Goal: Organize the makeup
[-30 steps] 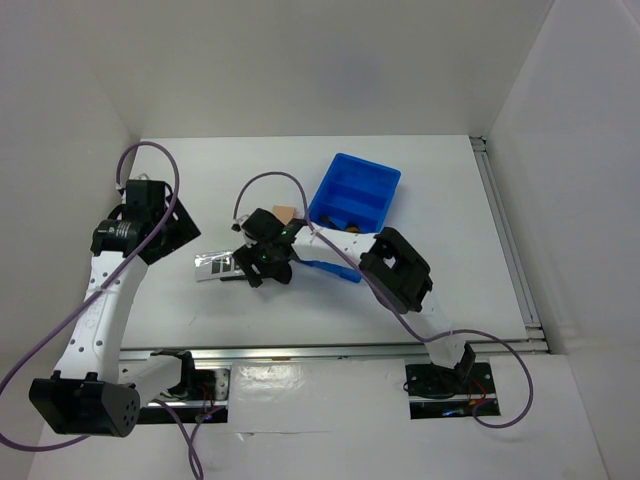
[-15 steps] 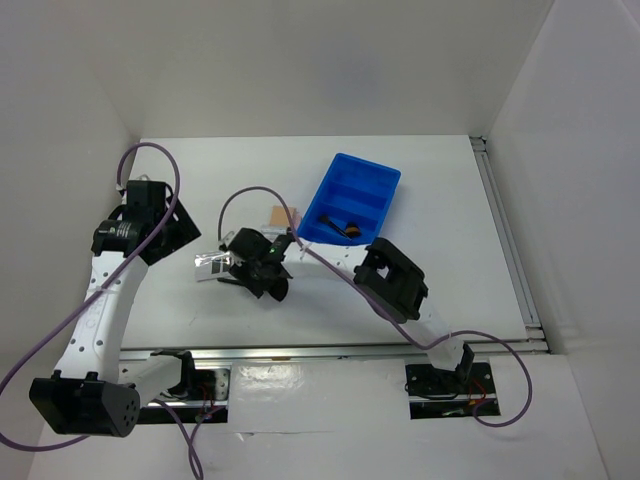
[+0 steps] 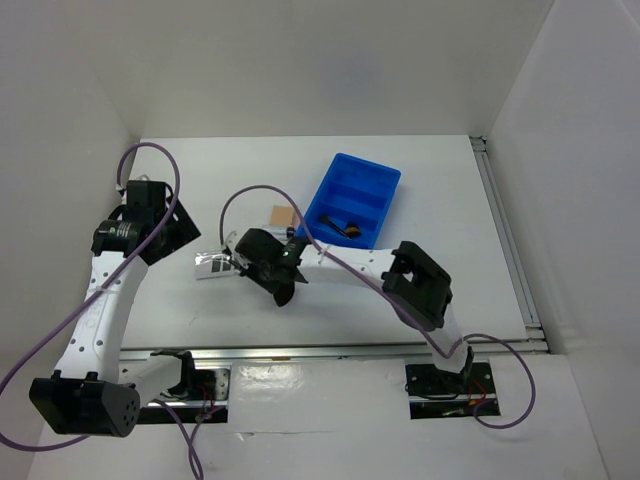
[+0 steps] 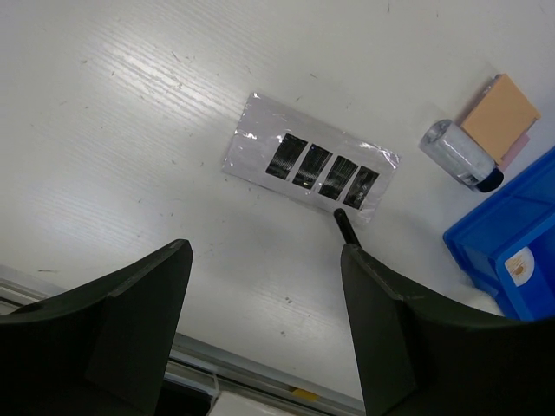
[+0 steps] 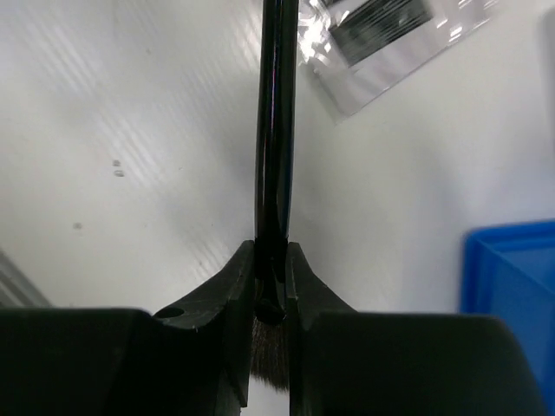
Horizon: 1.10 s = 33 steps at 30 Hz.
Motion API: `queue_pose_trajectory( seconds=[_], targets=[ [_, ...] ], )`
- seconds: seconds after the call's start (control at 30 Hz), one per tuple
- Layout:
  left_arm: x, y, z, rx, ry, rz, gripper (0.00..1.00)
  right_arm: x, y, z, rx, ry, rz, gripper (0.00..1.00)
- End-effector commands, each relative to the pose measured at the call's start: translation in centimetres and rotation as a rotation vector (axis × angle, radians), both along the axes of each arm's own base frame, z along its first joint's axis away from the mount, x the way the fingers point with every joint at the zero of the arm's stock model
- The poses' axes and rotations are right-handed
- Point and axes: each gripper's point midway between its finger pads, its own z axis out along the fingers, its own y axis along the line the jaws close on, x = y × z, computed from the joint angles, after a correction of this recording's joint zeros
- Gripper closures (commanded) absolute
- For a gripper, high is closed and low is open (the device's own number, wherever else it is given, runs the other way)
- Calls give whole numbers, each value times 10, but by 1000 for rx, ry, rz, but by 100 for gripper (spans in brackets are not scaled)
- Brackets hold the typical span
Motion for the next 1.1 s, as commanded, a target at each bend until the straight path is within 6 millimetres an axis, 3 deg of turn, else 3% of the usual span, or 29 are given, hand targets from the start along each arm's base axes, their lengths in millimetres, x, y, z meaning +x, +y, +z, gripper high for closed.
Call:
queue_pose_trajectory(
  seconds=[0.0,0.07,0.13,0.17,0.3,0.33,0.53,0.67,0.77,1.07],
  targets=[
    [2,3,8,11,-29,22,17,14,9,103,175,-186,6,98],
    [1,6,11,25,-29,33,17,22,1,130,194,-255,-27,99],
    [1,8,11,33,-20,39,17,38,-15,144,156,-360,-91,100],
    [1,9,11,34,-22,52,17,53,-27,157,160,-402,-138,100],
    [2,10,11,35,-25,66,17,112,-89,179,123,-509,-373,100],
    [0,10,7,35,-14,65,17,130,-111,179,108,-525,-436,100],
    [4,10,4,36,-7,65,17,176,-186,170,-56,-725,-561,100],
    [5,10,2,36,4,65,17,195,-213,153,-132,-765,-611,100],
    [5,10,2,36,4,65,17,203,-216,150,-100,-770,-604,100],
    [6,12,-1,44,13,71,17,201,-204,121,-106,-727,-505,100]
  ],
)
